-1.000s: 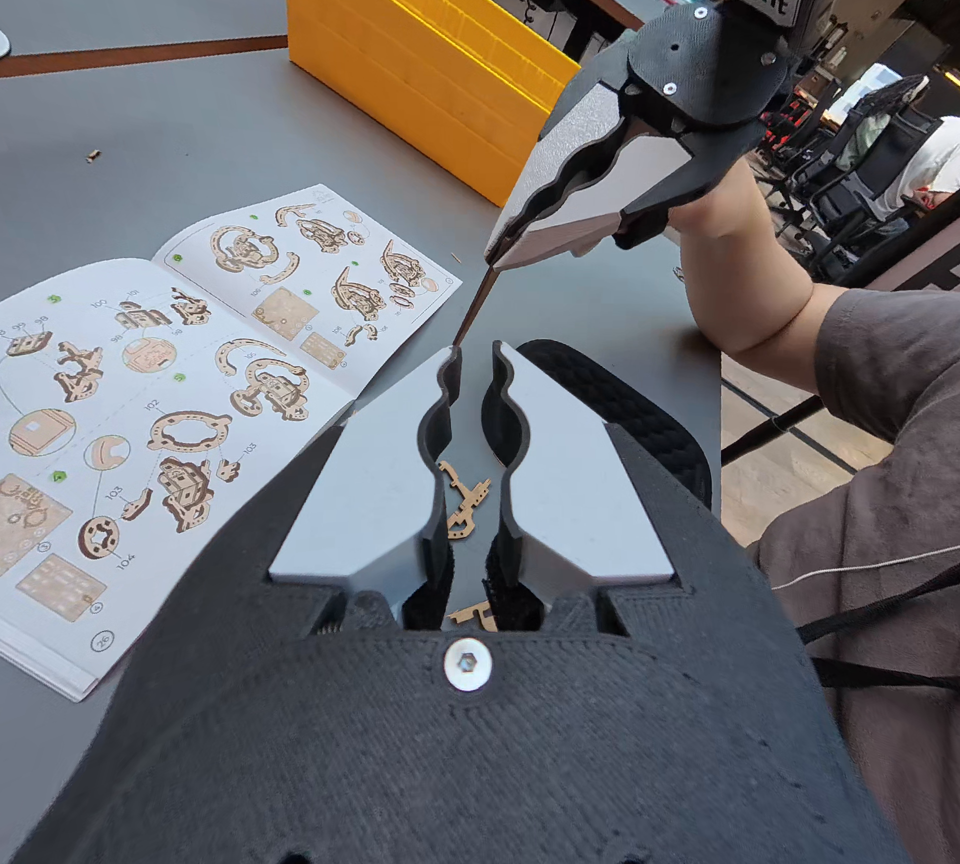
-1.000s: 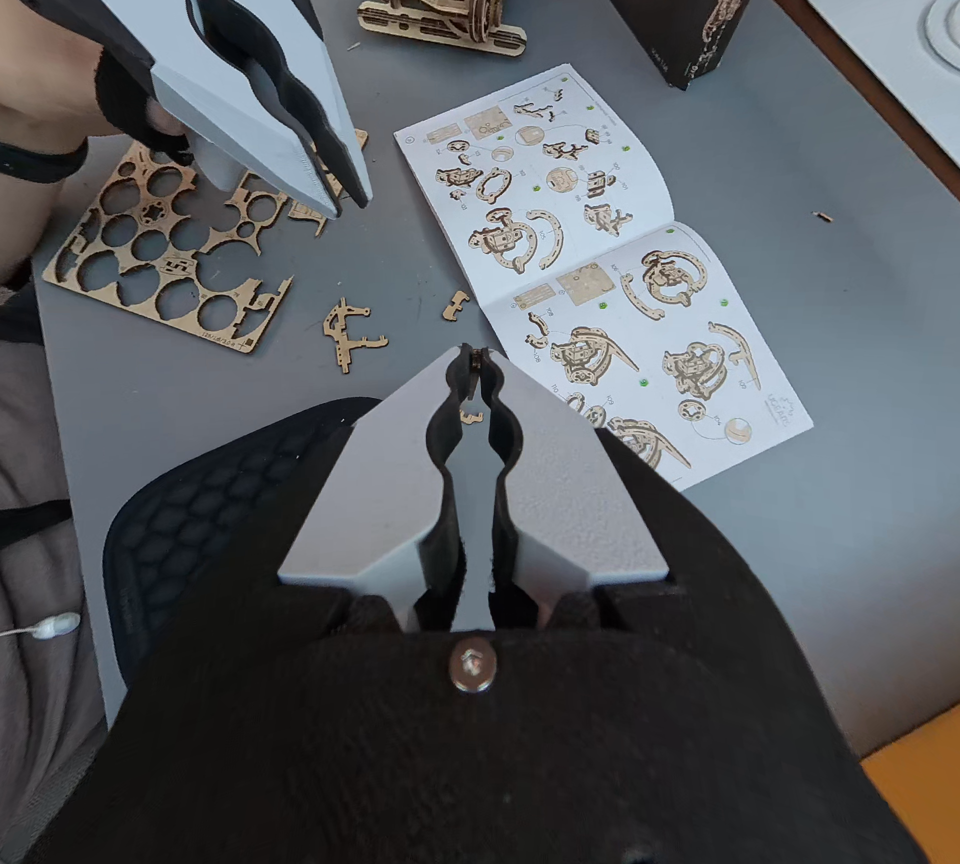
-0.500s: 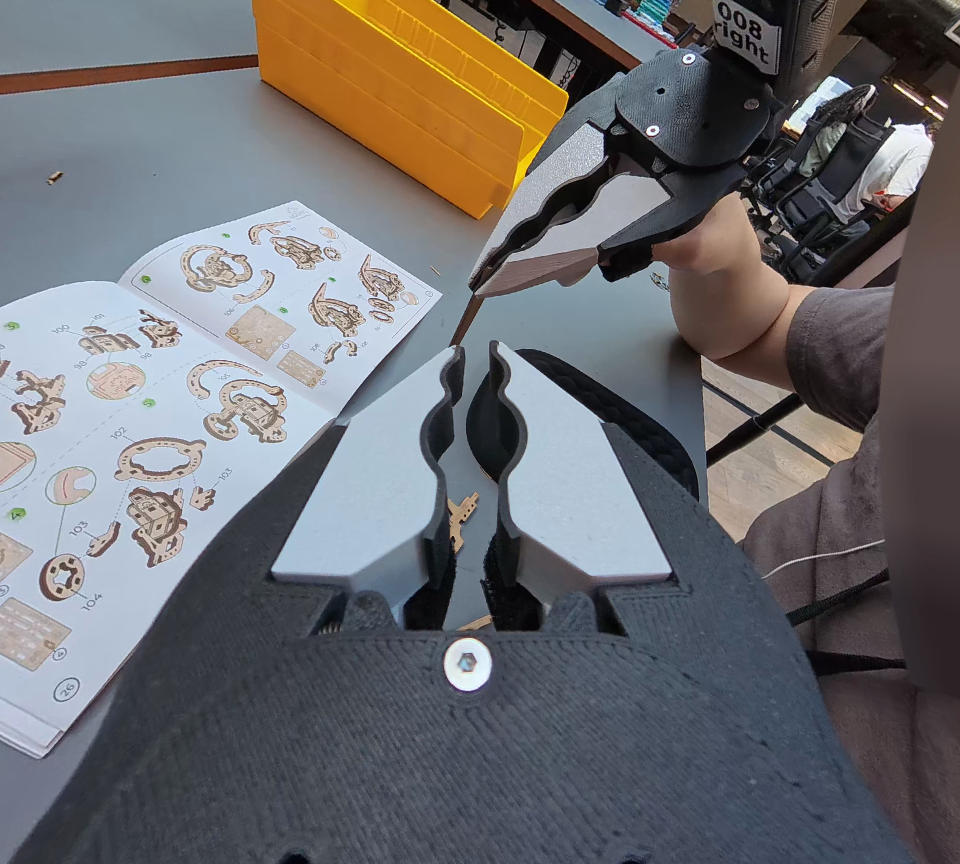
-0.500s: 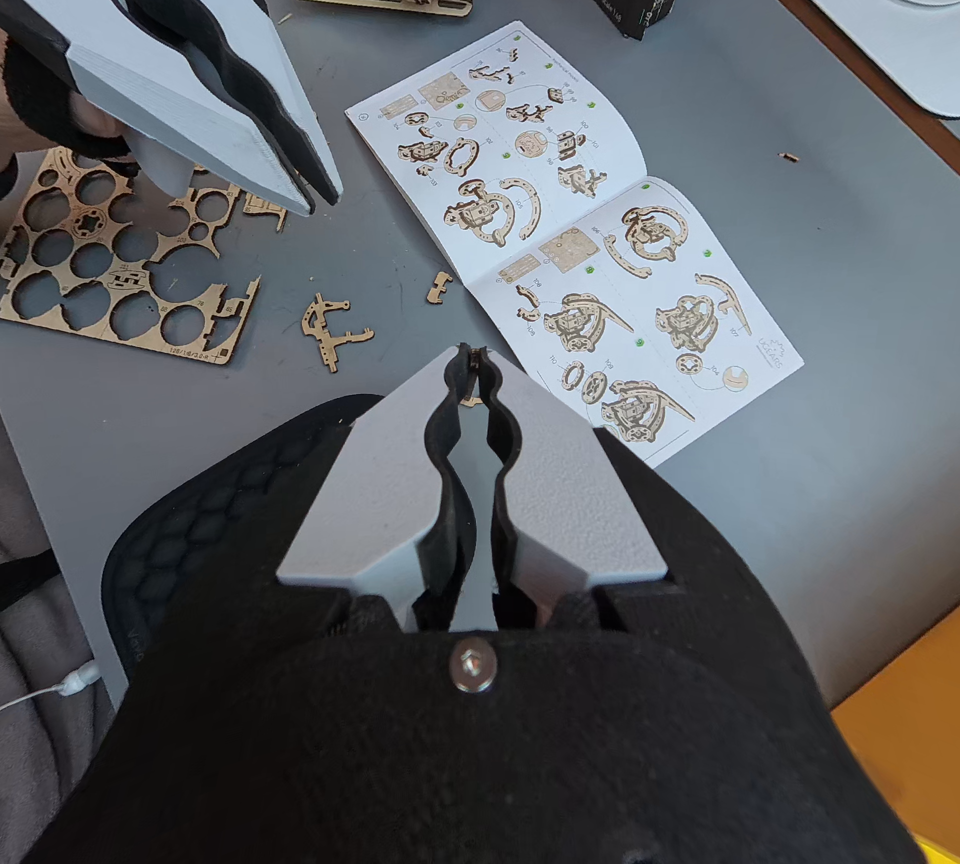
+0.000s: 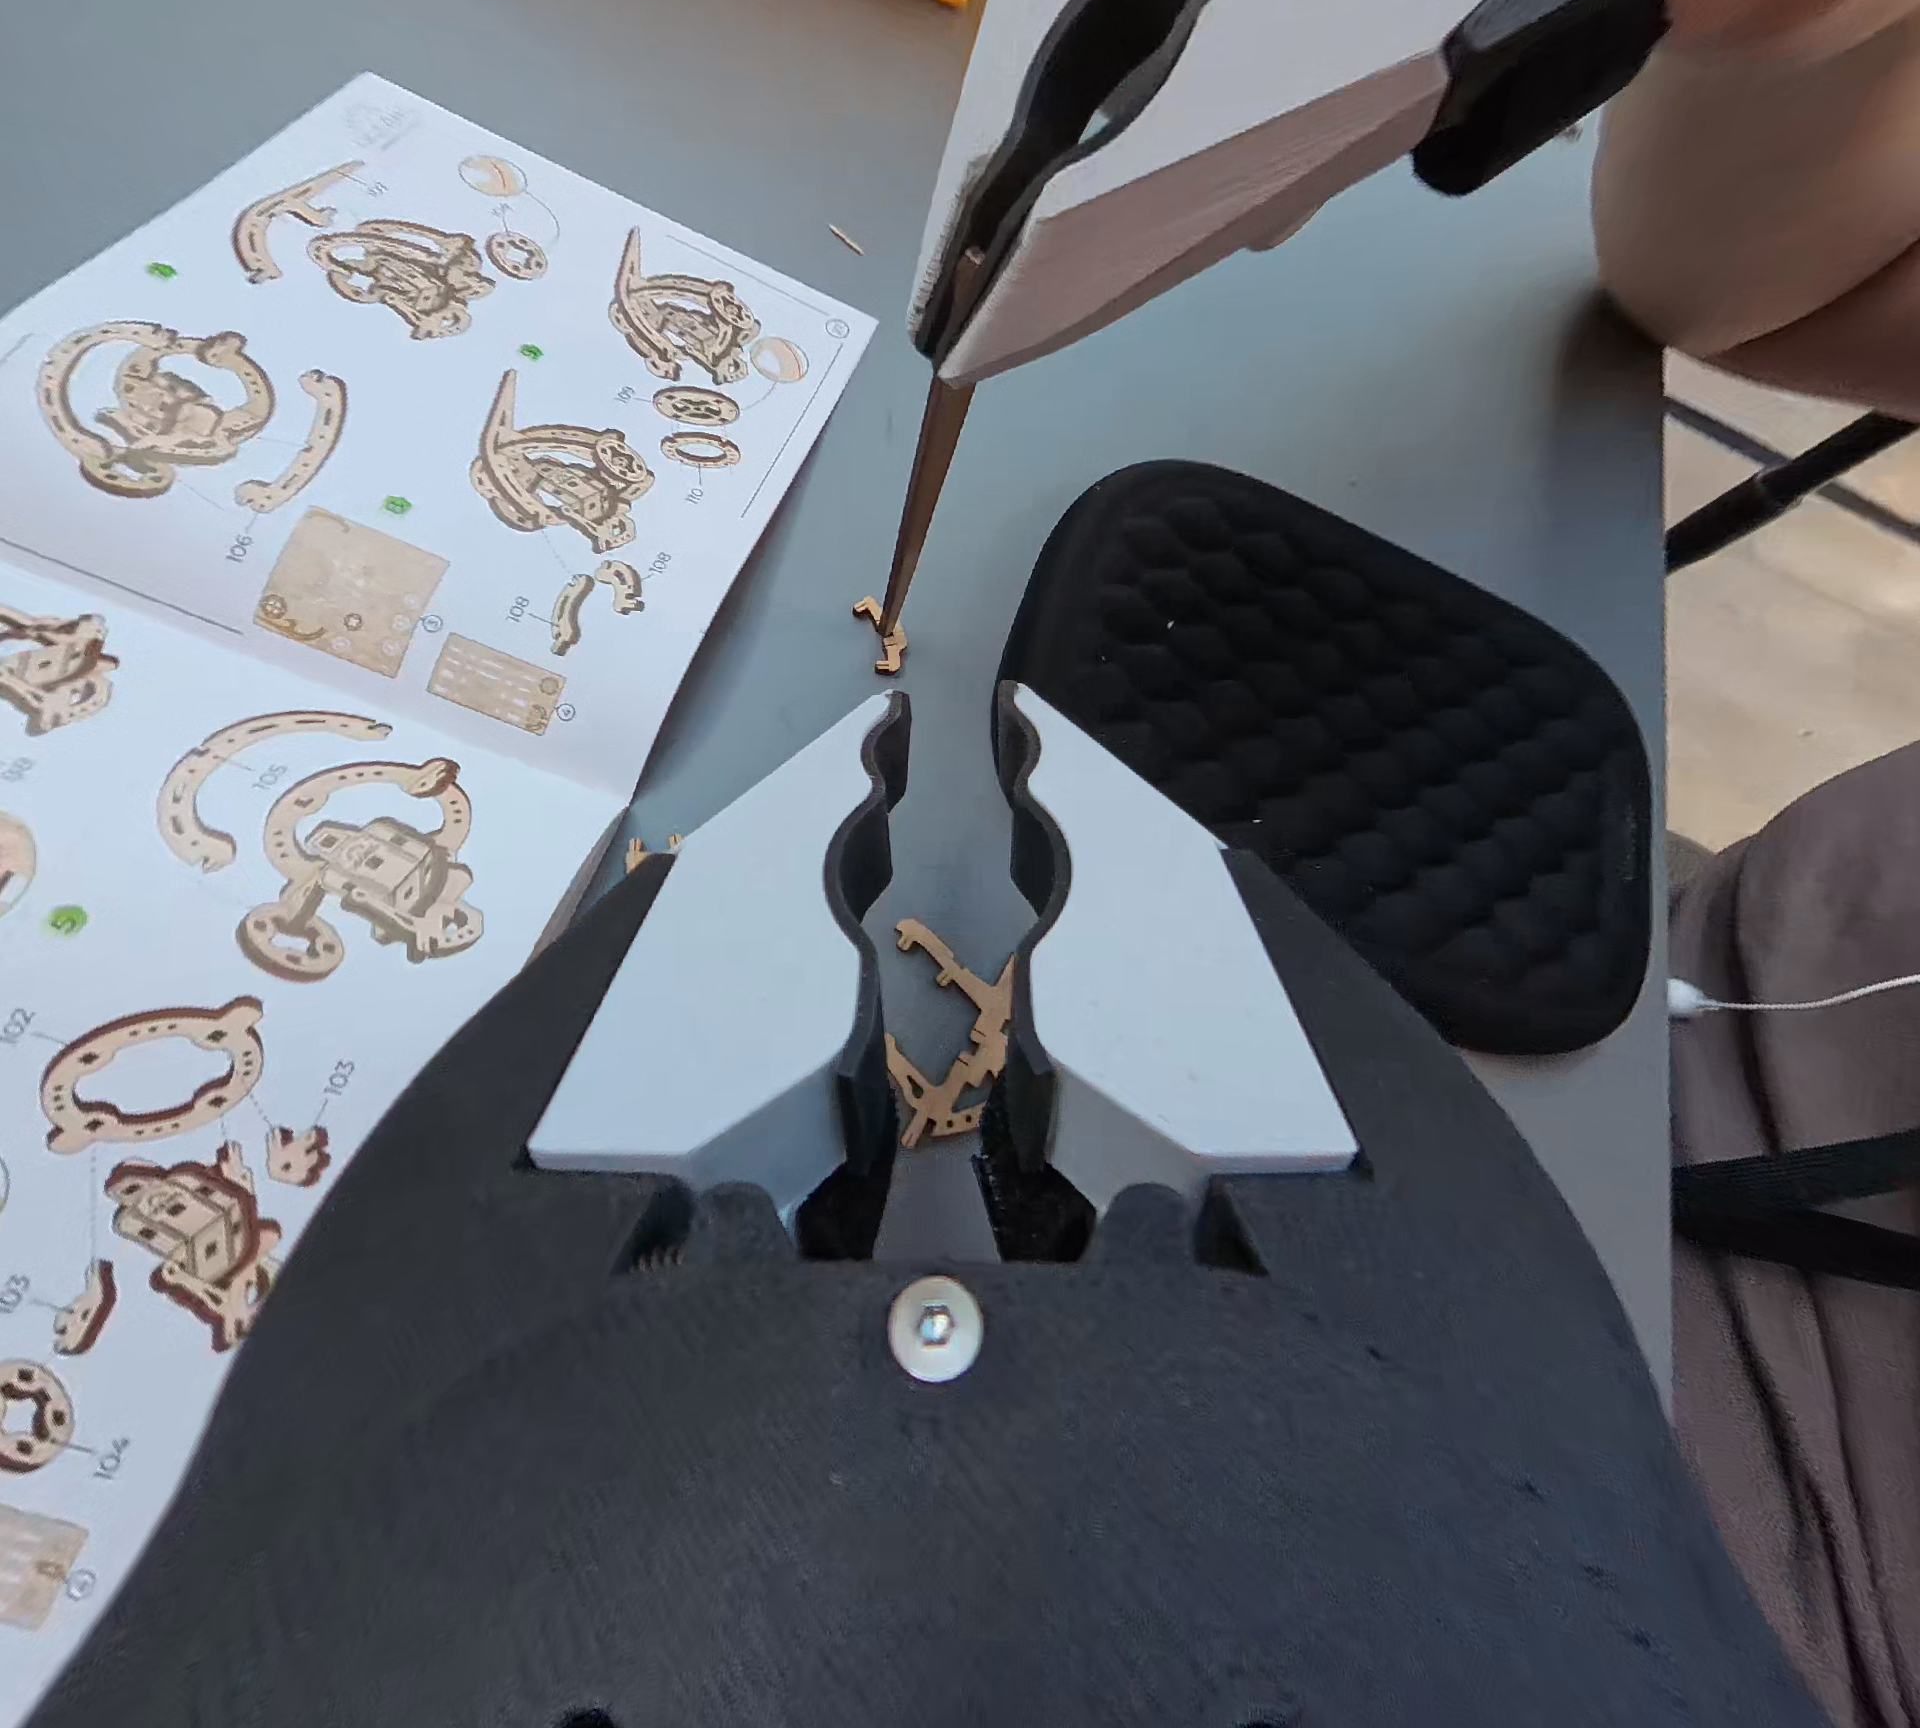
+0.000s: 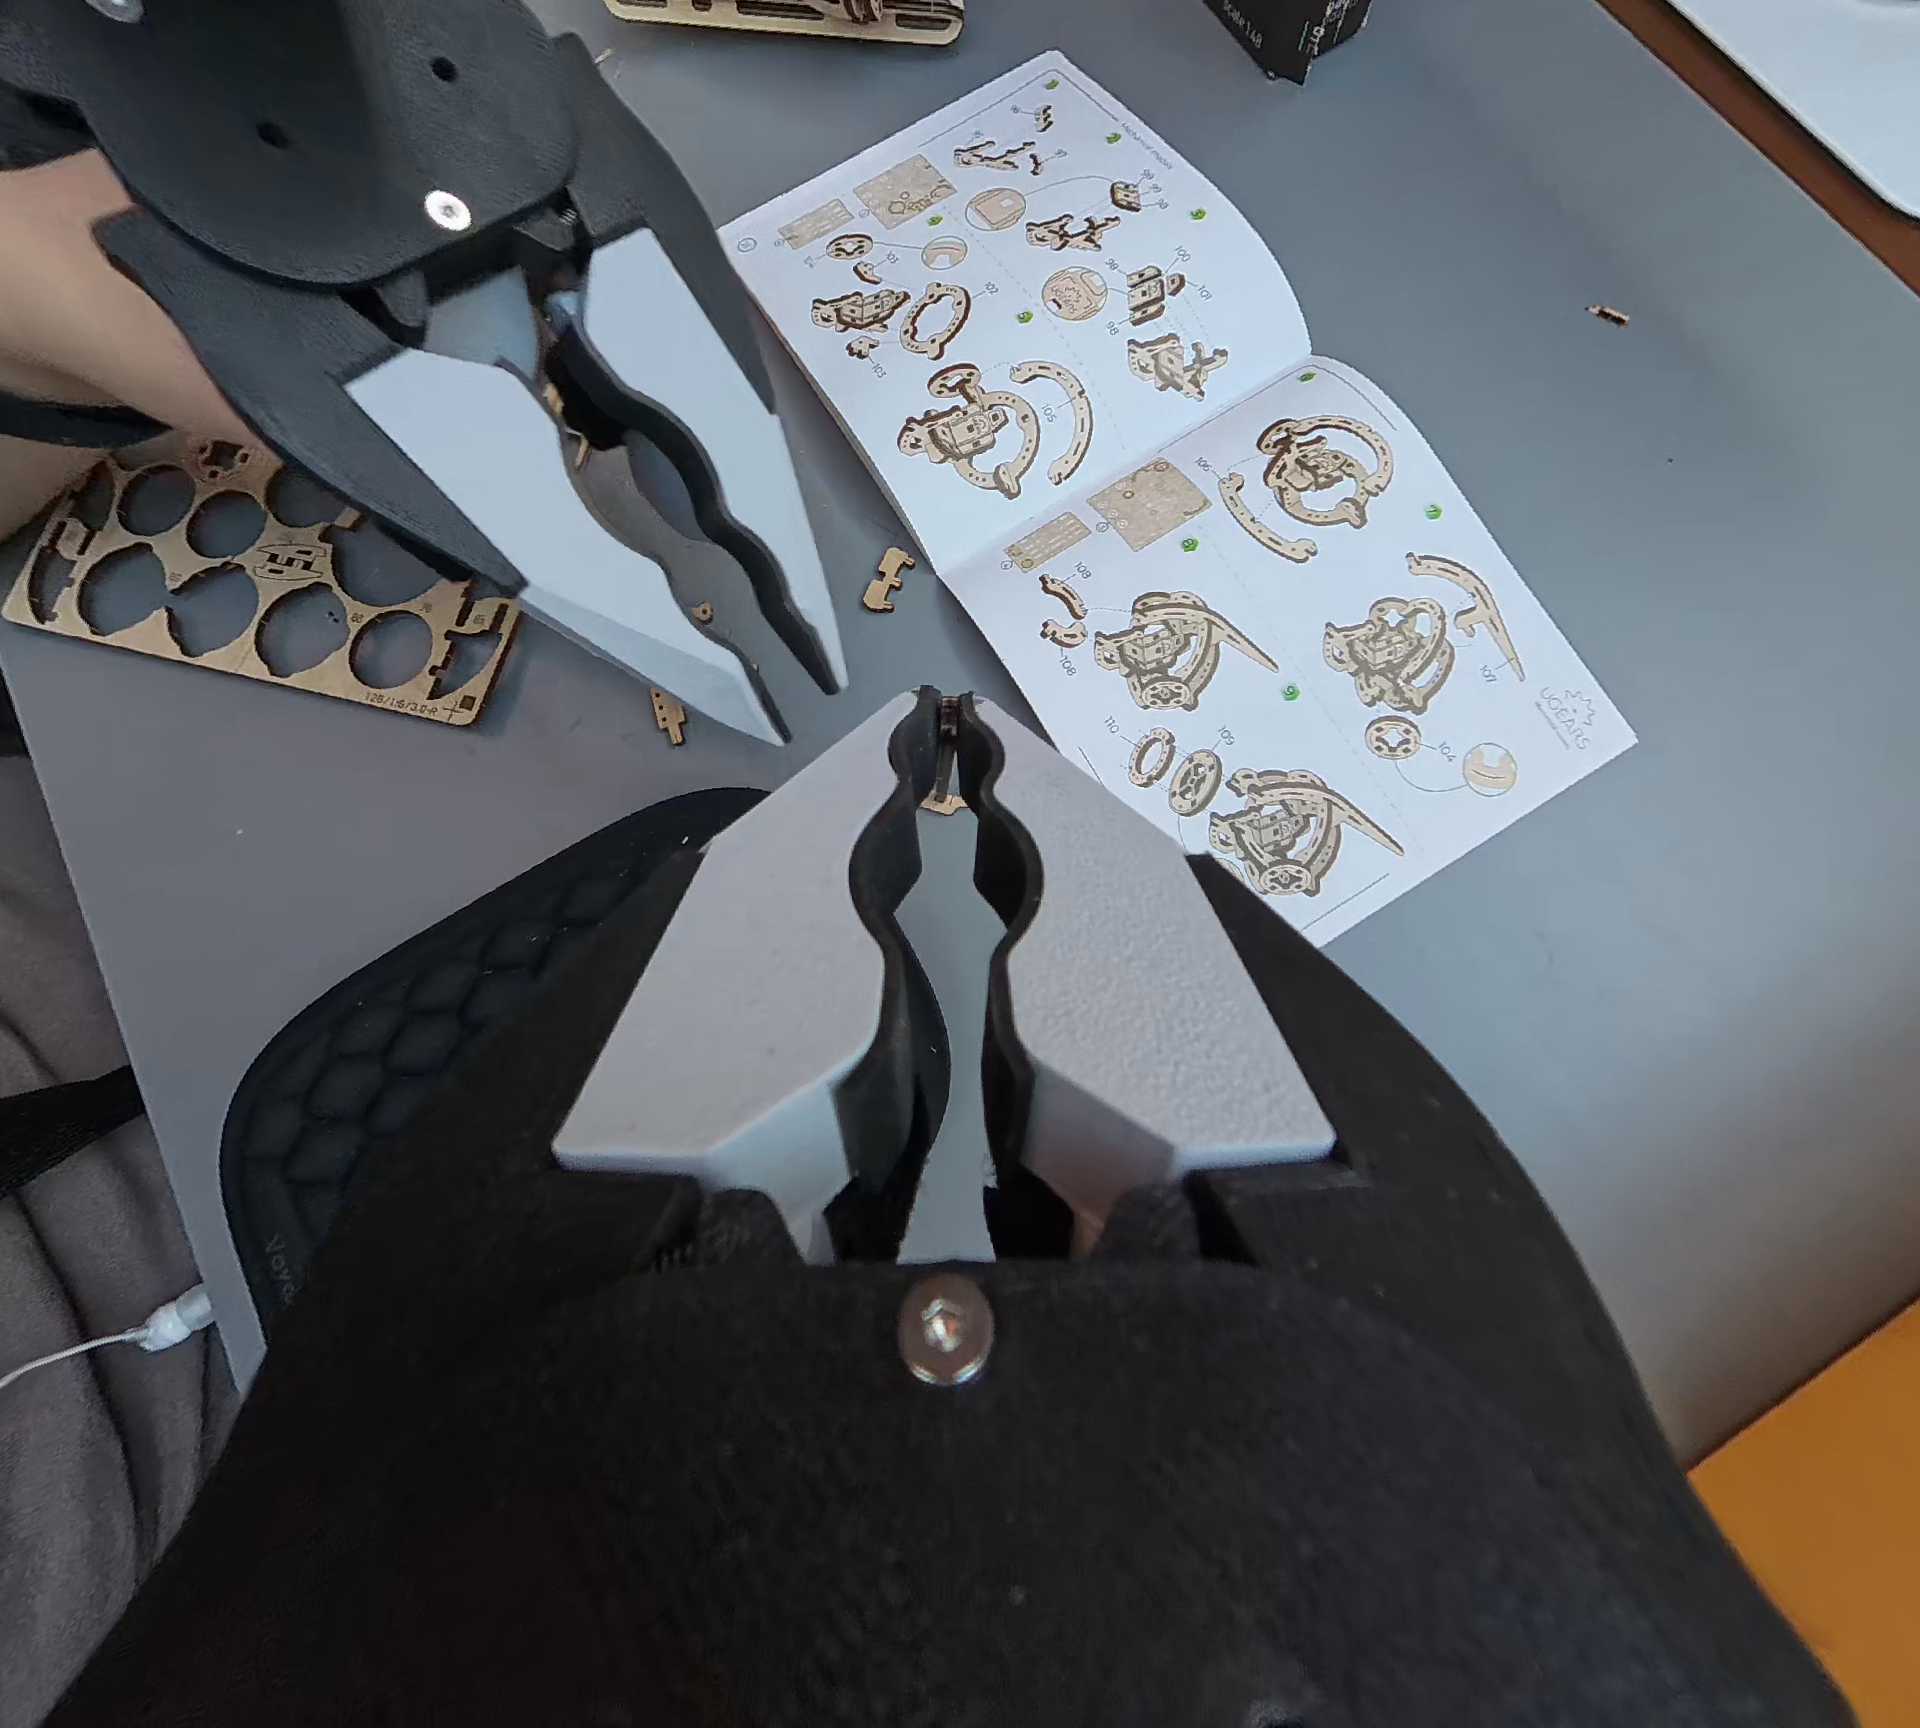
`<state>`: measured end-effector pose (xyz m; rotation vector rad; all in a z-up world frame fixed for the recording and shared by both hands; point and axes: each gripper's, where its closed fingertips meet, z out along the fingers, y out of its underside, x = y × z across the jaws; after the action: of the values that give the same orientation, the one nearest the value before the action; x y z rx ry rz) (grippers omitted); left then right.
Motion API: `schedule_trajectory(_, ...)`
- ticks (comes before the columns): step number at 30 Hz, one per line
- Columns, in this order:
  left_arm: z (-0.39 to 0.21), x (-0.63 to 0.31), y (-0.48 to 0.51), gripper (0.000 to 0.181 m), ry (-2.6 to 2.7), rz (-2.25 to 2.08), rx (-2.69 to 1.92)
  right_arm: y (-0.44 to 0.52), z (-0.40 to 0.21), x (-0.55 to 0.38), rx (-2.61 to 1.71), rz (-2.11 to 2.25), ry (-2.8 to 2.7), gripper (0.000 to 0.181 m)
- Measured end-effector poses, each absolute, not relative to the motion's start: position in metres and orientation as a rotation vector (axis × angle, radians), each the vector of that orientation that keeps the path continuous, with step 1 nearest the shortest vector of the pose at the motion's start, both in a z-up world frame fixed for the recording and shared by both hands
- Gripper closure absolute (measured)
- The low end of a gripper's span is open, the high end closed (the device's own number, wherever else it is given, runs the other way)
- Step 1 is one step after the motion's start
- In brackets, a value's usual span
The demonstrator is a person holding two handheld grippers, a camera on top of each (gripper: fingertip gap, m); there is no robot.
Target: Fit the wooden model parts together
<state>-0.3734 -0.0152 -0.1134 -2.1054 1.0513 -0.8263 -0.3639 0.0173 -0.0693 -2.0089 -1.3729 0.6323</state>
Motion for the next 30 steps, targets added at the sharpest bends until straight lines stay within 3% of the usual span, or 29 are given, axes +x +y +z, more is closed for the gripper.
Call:
schedule_trajectory(6,-0.146,-0.362,0.0,0.155,1.308,-0.566,-2.103,0.013,-0.069,-0.365,-1.913,0.634,-1.457,0.18)
schedule_trajectory(24,-0.148,-0.354,-0.016,0.175,1.233,-0.719,-2.113,0.016,-0.069,-0.366,-1.902,0.748,-1.587,0.18)
schedule_trajectory(30,-0.141,-0.362,-0.008,0.165,1.171,-0.738,-2.118,0.008,-0.062,-0.37,-1.753,0.817,-1.672,0.18)
